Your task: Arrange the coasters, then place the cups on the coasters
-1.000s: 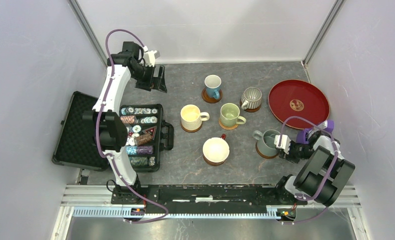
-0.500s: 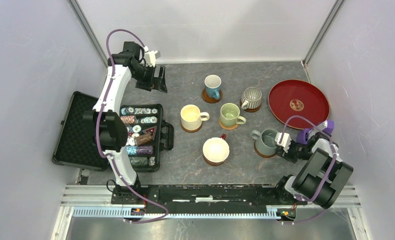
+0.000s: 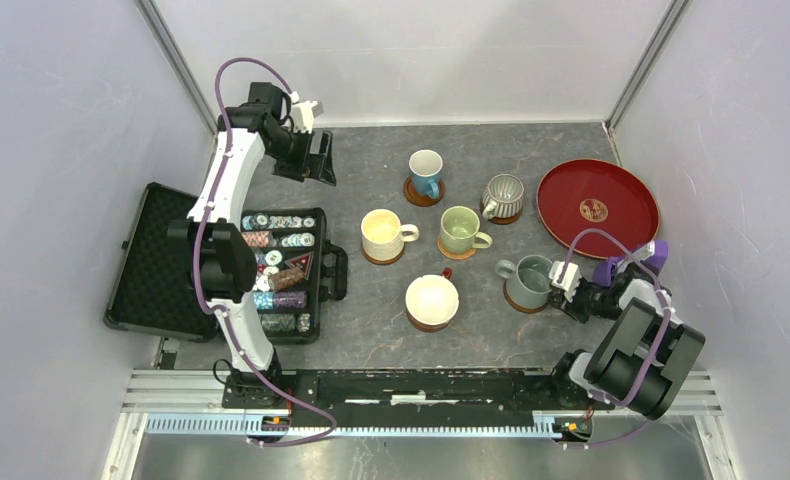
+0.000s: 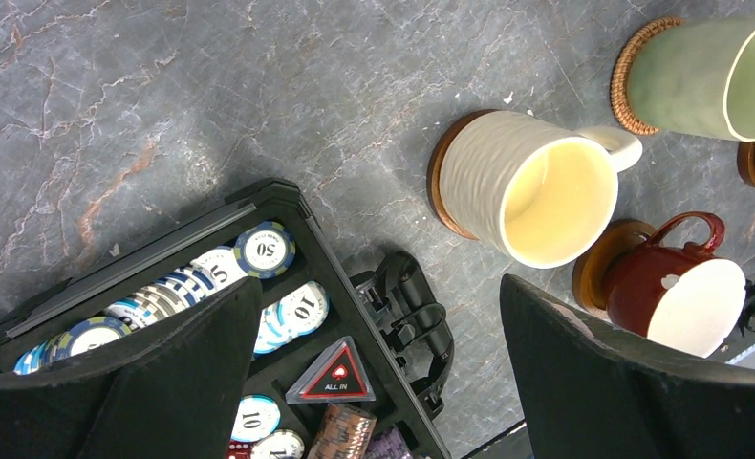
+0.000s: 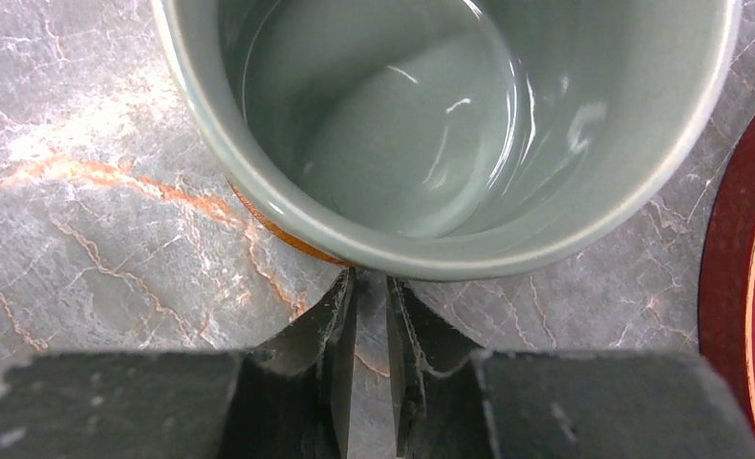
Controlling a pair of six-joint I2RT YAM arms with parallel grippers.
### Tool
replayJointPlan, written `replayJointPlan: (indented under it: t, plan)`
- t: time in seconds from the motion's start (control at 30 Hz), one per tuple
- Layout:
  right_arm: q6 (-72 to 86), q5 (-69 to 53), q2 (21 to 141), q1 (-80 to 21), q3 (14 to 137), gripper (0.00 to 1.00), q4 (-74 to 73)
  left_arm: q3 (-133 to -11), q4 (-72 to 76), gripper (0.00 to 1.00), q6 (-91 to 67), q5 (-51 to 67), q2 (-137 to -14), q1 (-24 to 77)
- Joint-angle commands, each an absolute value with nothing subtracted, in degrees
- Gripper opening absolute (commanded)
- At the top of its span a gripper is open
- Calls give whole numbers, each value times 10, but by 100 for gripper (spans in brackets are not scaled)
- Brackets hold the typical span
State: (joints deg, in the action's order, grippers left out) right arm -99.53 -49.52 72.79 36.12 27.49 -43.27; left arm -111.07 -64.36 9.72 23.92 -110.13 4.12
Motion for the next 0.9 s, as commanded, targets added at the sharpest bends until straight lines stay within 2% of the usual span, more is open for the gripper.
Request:
replayJointPlan:
  t: [0.0,0.23,0.33,0.67,0.77,0.87]
  plan:
    - [-947,-489,731,340,259,22,-377,-1142,-644,100,117,235,-1107,46]
    - [-947,-461,742,329,280,22,-401,-1149,-653,100,122,232,-1113,47]
    - [-975,-430,744,339,317,19,-470,-1153,-652,100,123,240,-1117,47]
    - [-897,-389,670,351,377,16,-507,-1163,-646,100,132,263,-1129,47]
    - [-862,-419,658,352,422,17,-518,-1151,-634,100,133,271,-1126,47]
    - [-817,-462,657,351,476,22,-522,-1154,-631,100,139,277,-1128,47]
